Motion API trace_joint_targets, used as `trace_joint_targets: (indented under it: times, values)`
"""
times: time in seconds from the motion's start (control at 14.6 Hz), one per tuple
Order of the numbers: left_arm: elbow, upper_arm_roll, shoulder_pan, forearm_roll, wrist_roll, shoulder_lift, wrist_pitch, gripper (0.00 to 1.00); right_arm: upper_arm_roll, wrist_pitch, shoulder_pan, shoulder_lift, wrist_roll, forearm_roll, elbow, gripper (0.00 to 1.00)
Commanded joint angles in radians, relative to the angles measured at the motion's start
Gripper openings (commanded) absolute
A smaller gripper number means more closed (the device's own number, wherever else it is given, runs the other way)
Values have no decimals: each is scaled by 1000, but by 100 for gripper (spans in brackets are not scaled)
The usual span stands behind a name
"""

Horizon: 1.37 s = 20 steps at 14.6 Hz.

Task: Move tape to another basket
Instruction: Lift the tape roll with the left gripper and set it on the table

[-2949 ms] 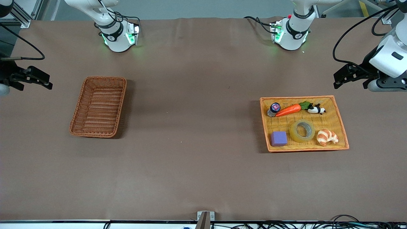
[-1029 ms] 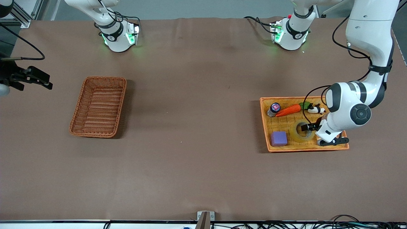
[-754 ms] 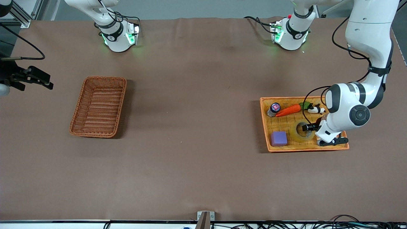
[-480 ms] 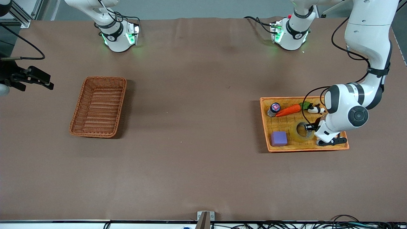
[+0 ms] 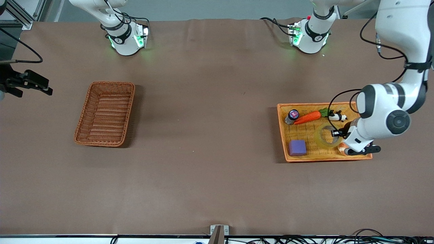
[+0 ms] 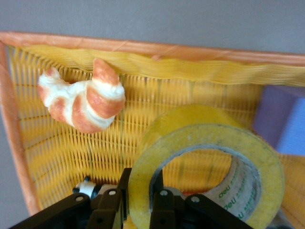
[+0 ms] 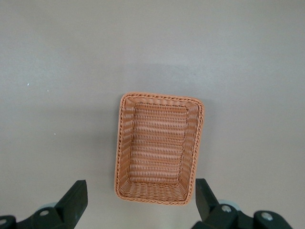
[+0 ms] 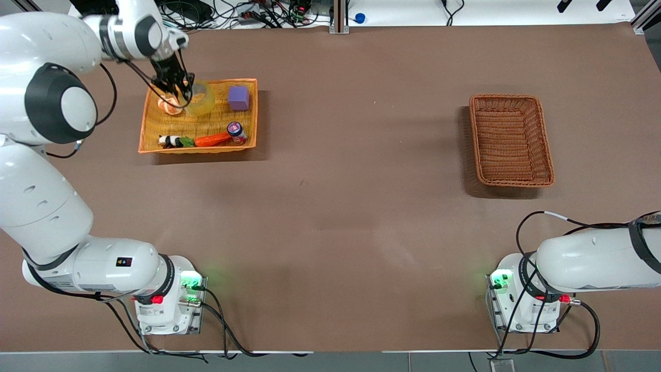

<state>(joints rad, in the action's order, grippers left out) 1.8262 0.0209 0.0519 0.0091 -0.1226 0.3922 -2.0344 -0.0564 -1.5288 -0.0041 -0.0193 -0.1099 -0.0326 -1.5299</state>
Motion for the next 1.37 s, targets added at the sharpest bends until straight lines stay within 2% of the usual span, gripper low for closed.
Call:
trace_joint_targets:
  times: [0.0, 0.27, 0.48, 0.55, 0.82, 1.17, 1.3]
  values:
    - [-129, -73, 3, 14, -11, -15, 121, 1, 6, -1, -16, 10, -24, -24, -3, 100]
    - [-220, -250, 5, 17, -170, 25, 128, 1, 9, -11, -11, 10, -8, -20, -3, 100]
    - [-246, -393, 19, 43, -313, 80, 126, 1, 10, -13, -11, 12, -7, -16, 0, 100]
    - [-269, -444, 40, 72, -384, 123, 126, 1, 10, -13, -11, 10, -7, -20, 1, 100]
    - [-412, -557, 149, 192, -699, 304, 125, 1, 10, -10, -13, 10, -7, -21, -1, 100]
    - [-573, -549, 348, 204, -764, 454, 65, 2, 9, -10, -14, 12, -7, -23, 2, 100]
    - [-632, -460, 454, 203, -763, 505, 11, 4, 9, -13, -14, 12, -7, -23, 4, 100]
